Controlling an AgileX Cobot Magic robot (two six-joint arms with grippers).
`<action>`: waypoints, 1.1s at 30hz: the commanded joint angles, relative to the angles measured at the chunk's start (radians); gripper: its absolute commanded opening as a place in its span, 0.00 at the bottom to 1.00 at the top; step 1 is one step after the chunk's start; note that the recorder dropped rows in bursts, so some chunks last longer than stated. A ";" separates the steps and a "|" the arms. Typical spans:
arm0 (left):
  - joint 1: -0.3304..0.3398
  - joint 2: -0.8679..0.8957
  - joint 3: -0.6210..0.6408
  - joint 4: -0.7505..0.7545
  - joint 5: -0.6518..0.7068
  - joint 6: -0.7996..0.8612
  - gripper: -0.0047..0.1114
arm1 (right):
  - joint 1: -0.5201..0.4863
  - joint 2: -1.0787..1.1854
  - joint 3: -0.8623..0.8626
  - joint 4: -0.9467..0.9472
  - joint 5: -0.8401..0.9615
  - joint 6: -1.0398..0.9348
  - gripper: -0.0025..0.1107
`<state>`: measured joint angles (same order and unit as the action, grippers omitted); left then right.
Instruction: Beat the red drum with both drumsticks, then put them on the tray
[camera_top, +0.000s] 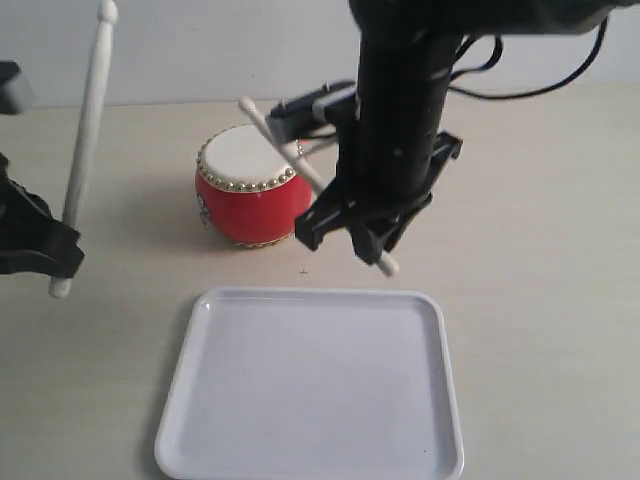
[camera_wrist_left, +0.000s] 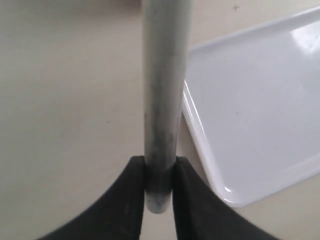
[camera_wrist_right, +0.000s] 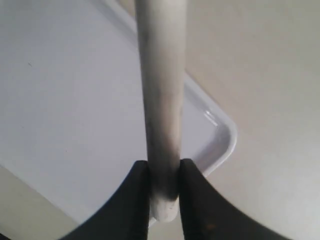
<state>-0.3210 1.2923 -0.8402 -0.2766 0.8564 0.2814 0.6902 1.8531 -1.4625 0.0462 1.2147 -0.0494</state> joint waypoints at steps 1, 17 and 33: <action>-0.049 0.218 -0.064 -0.001 -0.005 0.007 0.04 | -0.007 -0.183 -0.041 -0.019 0.006 -0.005 0.02; -0.056 0.496 -0.305 0.006 0.289 0.047 0.04 | -0.007 -0.287 -0.043 -0.036 0.006 0.014 0.02; 0.100 -0.067 -0.080 0.002 0.075 -0.003 0.04 | -0.007 0.171 -0.011 -0.065 0.006 -0.007 0.02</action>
<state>-0.2238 1.2565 -0.9277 -0.2621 0.9653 0.2888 0.6902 2.0245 -1.4744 0.0000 1.2263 -0.0488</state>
